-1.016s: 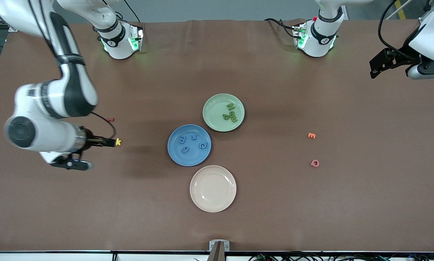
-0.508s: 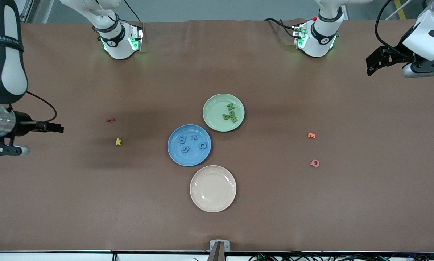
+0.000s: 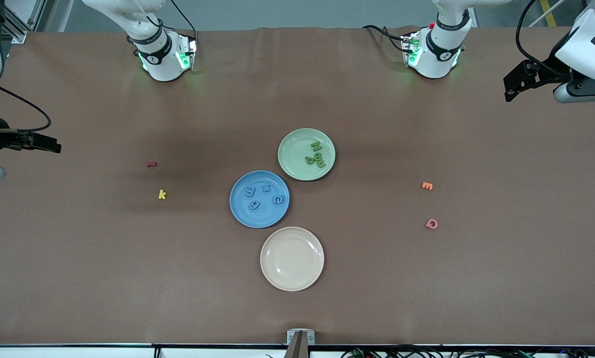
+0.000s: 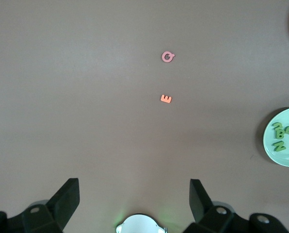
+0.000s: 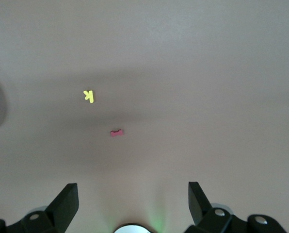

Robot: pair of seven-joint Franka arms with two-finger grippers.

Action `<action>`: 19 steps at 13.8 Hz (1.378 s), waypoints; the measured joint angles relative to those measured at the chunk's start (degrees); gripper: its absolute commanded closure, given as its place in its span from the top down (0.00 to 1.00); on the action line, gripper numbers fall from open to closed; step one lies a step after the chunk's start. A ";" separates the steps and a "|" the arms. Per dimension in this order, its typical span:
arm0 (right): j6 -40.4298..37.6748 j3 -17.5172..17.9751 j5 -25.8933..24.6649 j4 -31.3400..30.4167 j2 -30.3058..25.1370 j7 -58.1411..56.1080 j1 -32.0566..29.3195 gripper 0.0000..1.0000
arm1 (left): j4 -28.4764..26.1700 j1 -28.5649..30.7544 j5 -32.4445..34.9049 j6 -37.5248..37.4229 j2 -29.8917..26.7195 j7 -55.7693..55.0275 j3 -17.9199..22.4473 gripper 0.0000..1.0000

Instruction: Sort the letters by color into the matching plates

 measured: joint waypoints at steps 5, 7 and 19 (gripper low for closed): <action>-2.42 -0.04 -0.06 5.43 -0.04 0.05 -1.59 1.00 | 0.01 0.09 0.00 0.00 0.00 0.00 0.14 1.00; -3.41 -0.02 -0.07 7.44 -0.04 0.05 -1.62 1.00 | 0.01 0.10 0.00 0.00 0.00 0.00 0.17 1.00; -5.65 1.22 0.16 8.17 0.10 0.08 -1.58 1.00 | 0.54 0.33 0.00 -0.51 0.26 0.13 0.41 1.00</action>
